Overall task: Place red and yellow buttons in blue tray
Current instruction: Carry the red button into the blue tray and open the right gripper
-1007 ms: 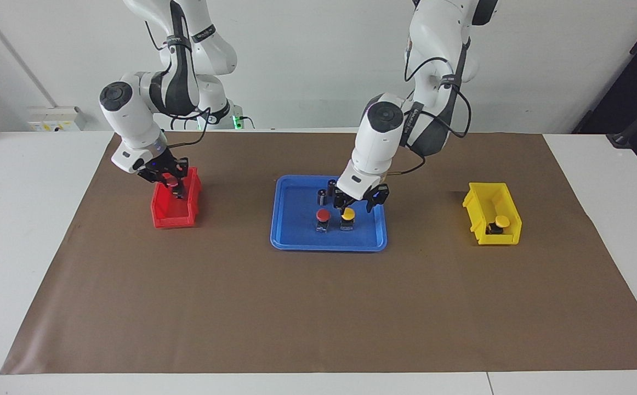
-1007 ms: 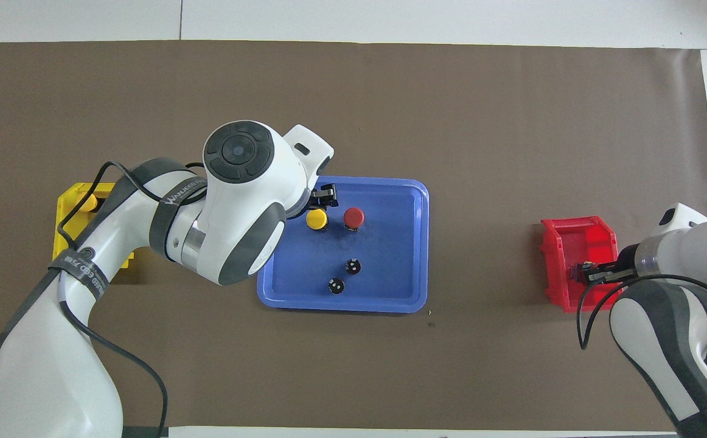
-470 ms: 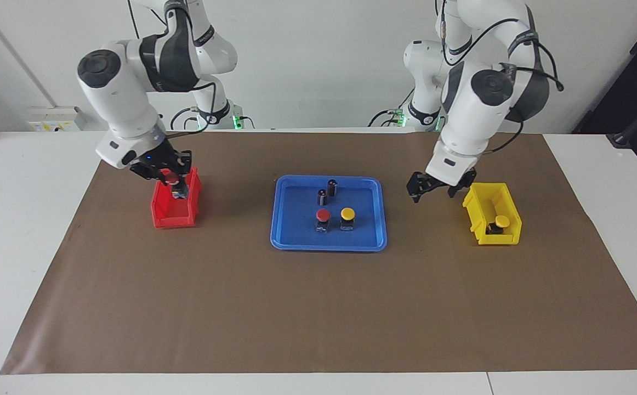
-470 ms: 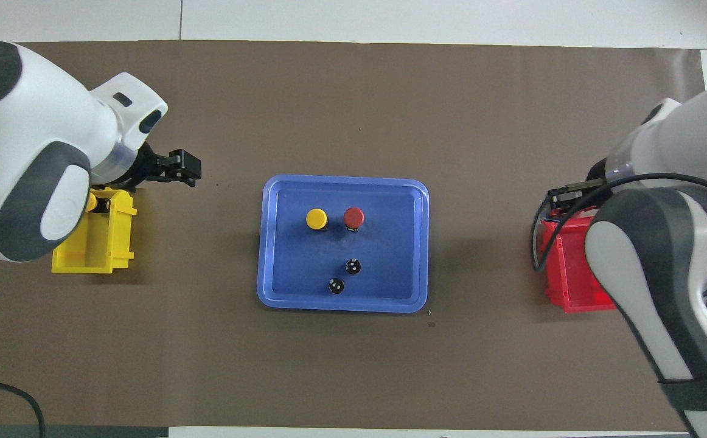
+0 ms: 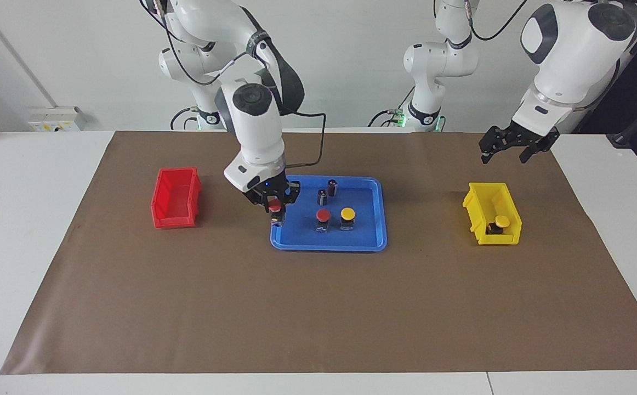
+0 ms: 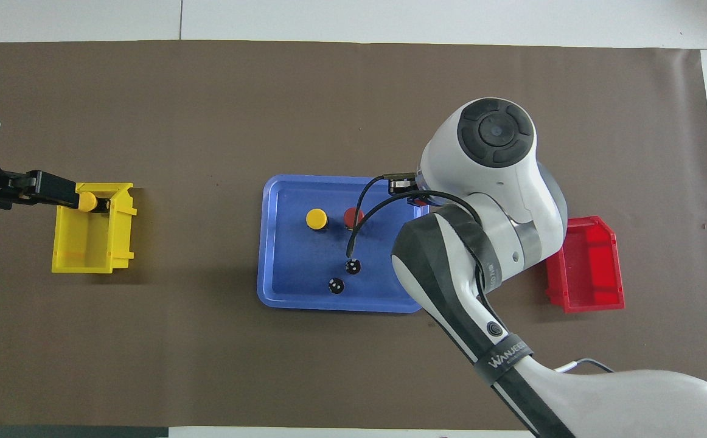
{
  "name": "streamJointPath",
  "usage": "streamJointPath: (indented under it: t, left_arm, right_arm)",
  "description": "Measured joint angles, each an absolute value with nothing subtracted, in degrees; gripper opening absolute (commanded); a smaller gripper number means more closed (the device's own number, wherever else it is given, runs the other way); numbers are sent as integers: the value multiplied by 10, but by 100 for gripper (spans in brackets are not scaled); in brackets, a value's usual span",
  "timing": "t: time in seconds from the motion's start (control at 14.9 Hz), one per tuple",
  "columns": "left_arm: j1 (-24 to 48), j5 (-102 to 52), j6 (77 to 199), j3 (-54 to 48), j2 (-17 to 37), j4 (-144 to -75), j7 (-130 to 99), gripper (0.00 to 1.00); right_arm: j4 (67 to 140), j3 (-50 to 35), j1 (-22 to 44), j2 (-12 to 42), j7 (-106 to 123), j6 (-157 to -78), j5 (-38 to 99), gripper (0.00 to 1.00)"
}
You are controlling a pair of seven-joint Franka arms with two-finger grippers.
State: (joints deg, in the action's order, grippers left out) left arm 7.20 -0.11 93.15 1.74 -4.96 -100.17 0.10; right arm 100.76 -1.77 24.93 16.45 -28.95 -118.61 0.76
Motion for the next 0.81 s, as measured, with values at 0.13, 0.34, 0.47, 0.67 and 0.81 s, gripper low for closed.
streamJointPath:
  t: [0.13, 0.34, 0.47, 0.67, 0.81]
  left_arm:
    - [71, -1, 928, 17, -51, -1002, 7, 100]
    - [61, -1, 927, 18, -52, -1002, 25, 100]
    - [48, -1, 927, 18, -52, -1002, 33, 100]
    - [34, -1, 927, 19, -52, -1002, 36, 100]
    - [31, -1, 927, 19, -52, -1002, 36, 100]
  right_arm:
    - [1008, -17, 259, 183, -303, -1203, 8, 23]
    - [1008, -17, 263, 198, -305, -1205, 8, 24]
    - [1011, -17, 268, 206, -305, -1205, 7, 24]
    - [1017, -17, 269, 209, -305, -1205, 7, 27]
    - [1024, -17, 269, 209, -305, -1205, 7, 62]
